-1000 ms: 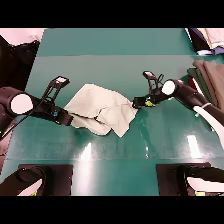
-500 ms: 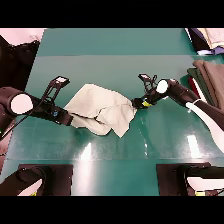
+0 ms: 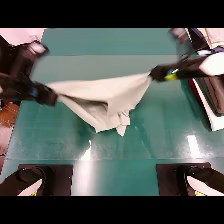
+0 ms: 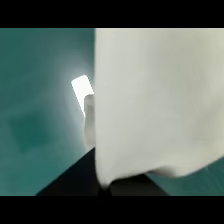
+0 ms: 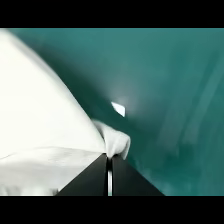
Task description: Fold the shirts.
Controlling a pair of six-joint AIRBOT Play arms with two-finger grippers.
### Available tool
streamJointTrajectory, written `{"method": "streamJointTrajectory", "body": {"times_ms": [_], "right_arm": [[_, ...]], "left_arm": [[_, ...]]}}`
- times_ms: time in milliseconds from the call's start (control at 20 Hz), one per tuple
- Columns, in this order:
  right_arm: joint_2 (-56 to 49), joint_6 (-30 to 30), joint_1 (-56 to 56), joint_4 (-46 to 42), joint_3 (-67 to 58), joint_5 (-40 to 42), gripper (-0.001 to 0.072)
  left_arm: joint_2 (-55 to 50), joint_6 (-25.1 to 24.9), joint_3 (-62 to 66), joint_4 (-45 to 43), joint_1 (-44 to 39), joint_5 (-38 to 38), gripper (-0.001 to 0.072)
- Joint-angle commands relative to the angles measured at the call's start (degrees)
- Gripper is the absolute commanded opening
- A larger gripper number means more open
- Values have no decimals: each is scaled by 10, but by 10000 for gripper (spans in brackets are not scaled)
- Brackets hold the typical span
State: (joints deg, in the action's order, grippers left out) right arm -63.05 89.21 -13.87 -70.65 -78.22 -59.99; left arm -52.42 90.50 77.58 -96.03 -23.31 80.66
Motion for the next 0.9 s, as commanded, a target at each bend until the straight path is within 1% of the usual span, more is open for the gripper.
{"method": "streamJointTrajectory", "body": {"times_ms": [0,200,300,350,500,600,650,700,800,850], "right_arm": [[111,-4,42,0,-104,-41,15],[196,-3,84,0,-181,-75,15],[231,-3,117,0,-205,-89,15],[244,-2,135,0,-213,-94,15],[269,0,208,2,-235,-111,14],[268,9,272,3,-253,-141,14],[260,9,304,7,-266,-167,15],[243,10,339,12,-284,-199,14],[193,10,396,66,-321,-261,15],[166,10,411,97,-335,-284,14]], "left_arm": [[0,-25,181,-37,0,46,26],[0,-24,374,-32,0,91,26],[2,-24,445,-6,0,98,27],[10,-24,460,16,0,94,27],[29,-24,460,114,0,66,26],[27,-25,455,179,0,54,26],[26,-25,451,192,0,52,26],[22,-33,437,190,0,51,26],[21,-57,379,156,0,45,25],[15,-57,346,134,0,41,25]]}}
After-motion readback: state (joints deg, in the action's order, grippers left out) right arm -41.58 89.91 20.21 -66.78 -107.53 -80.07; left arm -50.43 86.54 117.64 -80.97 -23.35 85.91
